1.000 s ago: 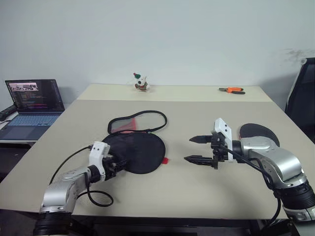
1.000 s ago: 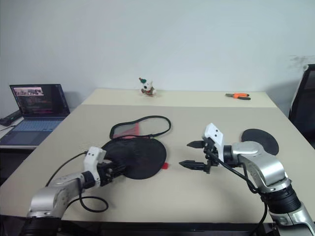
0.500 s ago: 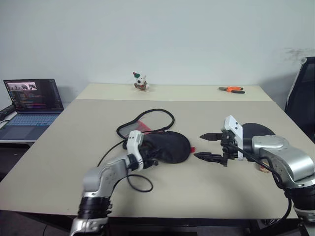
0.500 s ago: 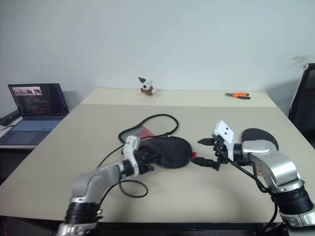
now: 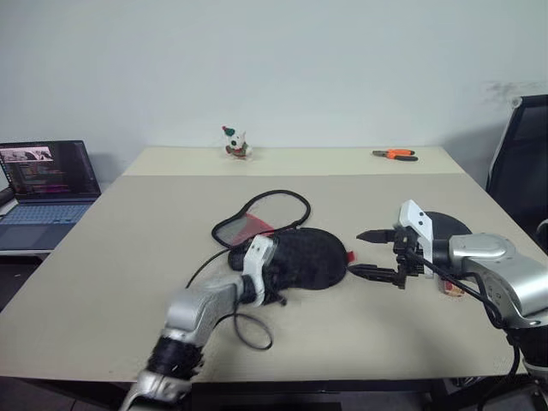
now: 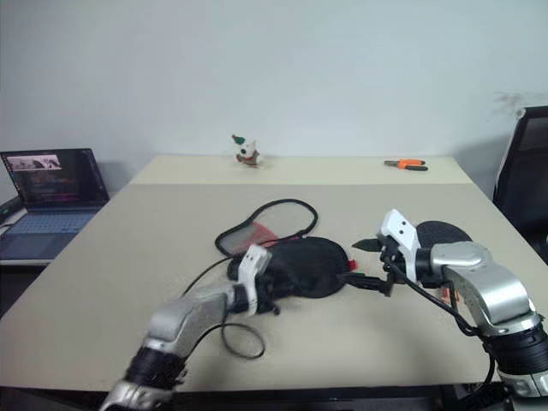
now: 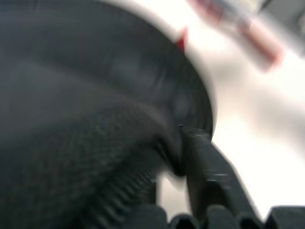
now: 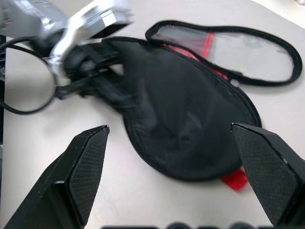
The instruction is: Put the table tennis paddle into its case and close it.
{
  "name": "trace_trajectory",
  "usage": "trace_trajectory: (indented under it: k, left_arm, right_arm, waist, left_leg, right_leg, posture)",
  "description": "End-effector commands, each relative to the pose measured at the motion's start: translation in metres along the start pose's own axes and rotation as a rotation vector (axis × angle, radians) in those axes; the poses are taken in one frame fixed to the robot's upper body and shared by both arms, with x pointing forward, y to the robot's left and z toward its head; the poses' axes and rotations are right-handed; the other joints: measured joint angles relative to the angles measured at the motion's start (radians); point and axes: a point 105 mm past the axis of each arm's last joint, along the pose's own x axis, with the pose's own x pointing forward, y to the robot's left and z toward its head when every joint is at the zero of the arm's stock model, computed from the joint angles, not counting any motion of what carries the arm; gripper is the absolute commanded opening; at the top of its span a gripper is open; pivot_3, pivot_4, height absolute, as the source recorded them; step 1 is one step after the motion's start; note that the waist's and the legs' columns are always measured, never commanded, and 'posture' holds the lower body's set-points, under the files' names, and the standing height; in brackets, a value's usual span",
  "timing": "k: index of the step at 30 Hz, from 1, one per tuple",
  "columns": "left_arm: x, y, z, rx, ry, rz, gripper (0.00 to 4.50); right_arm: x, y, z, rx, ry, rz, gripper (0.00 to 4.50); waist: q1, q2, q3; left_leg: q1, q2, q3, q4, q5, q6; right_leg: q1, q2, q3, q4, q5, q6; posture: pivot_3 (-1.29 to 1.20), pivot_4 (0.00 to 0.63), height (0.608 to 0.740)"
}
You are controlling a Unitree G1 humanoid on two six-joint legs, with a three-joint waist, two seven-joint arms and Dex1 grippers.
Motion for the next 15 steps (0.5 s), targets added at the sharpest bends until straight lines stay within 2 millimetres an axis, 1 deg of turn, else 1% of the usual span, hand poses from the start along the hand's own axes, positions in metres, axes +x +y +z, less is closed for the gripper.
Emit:
trace_trajectory:
  k: [1,3,5,6,8,9,12,15]
  left_arm:
    - [-0.021,-0.008,-0.018,0.152,0.096,-0.037,2.48]
    - [-0.033,-0.009,-0.026,0.153,0.119,-0.044,3.23]
    - [-0.040,-0.008,-0.029,0.153,0.123,-0.034,3.95]
    - [-0.049,-0.007,-0.026,0.160,0.106,-0.032,4.25]
    - [-0.065,-0.009,-0.020,0.181,0.078,-0.052,4.25]
    - [-0.069,-0.011,-0.018,0.191,0.068,-0.063,4.25]
    - [-0.088,-0.015,0.000,0.212,-0.021,-0.080,4.25]
    - [-0.107,-0.011,0.017,0.241,-0.087,-0.061,4.25]
  right_arm:
    - [-0.004,-0.002,0.008,-0.019,-0.016,-0.025,4.50]
    - [-0.002,-0.004,0.006,-0.009,-0.006,-0.035,4.50]
    - [-0.001,-0.006,0.004,0.002,0.002,-0.050,4.50]
    - [0.002,-0.010,0.002,0.031,0.005,-0.075,4.50]
    - [0.007,-0.016,-0.003,0.095,0.010,-0.119,4.50]
    - [0.008,-0.017,-0.004,0.114,0.011,-0.131,4.50]
    - [0.015,-0.026,-0.009,0.250,0.003,-0.211,4.50]
    - [0.022,-0.026,-0.015,0.369,0.005,-0.237,4.50]
  waist:
    - [0.000,0.000,0.000]
    - [-0.004,0.000,0.000]
    - [-0.006,0.000,0.000]
    - [-0.008,0.000,0.000]
    - [-0.016,0.000,0.000]
    - [-0.018,0.000,0.000]
    - [-0.014,0.001,0.000]
    - [-0.010,0.000,0.000]
  left_leg:
    - [0.001,0.000,0.000,0.000,0.000,0.000]
    - [0.002,0.000,0.001,0.000,-0.001,0.001]
    - [0.003,0.000,0.001,0.000,-0.002,0.004]
    - [0.003,0.000,0.001,0.000,-0.002,0.004]
    - [0.003,0.000,0.002,0.000,-0.002,0.004]
    - [0.003,0.001,0.002,0.000,-0.002,0.004]
    - [0.003,0.002,0.002,-0.001,-0.002,0.004]
    - [0.001,0.002,0.000,-0.001,-0.002,0.004]
  right_leg:
    - [0.000,0.000,0.000,0.000,0.000,0.000]
    - [0.001,0.000,0.001,0.001,0.000,0.000]
    - [0.002,0.000,0.001,0.001,0.000,0.000]
    - [0.002,0.000,0.001,0.001,0.000,0.000]
    - [0.002,0.000,0.002,0.001,0.000,0.000]
    - [0.001,0.000,0.002,0.001,0.000,0.000]
    - [0.000,0.001,0.001,0.002,-0.001,-0.002]
    - [0.000,0.001,-0.001,0.002,-0.001,-0.002]
  posture:
    - [0.00,0.150,0.740]
    - [0.00,0.150,0.740]
    - [0.00,0.150,0.740]
    - [0.00,0.150,0.740]
    - [0.00,0.150,0.740]
    - [0.00,0.150,0.740]
    - [0.00,0.150,0.740]
    - [0.00,0.150,0.740]
